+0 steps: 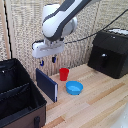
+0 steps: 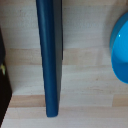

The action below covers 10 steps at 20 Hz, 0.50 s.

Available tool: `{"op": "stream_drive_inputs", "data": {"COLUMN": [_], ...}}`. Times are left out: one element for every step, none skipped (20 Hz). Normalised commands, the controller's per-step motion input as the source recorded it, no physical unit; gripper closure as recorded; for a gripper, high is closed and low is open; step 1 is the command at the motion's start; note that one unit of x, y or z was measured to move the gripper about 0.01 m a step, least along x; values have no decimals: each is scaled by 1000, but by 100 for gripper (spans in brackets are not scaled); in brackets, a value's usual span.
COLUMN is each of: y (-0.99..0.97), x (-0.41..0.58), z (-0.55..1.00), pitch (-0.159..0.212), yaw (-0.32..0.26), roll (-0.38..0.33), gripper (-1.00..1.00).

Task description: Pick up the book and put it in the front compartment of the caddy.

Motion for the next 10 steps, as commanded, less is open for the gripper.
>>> {"op": "stream_drive_inputs", "data": {"y": [289,286,266,240,211,194,111,169,163,126], "x": [406,400,383,374,357,389,360,326,280,246], "z": [-63,-71,-94,-120,-140,-186,-191,-191,-209,-214], "pitch": [78,81,77,77,72,100,107,105,105,103], "yaw": [81,78,79,78,76,83,99,92,87,71], "roll": [-60,-62,-64,-68,-69,-80,-63,-70,-71,-68], "gripper": [-100,-100,-100,-100,-100,-100,-100,-100,-100,-100]}}
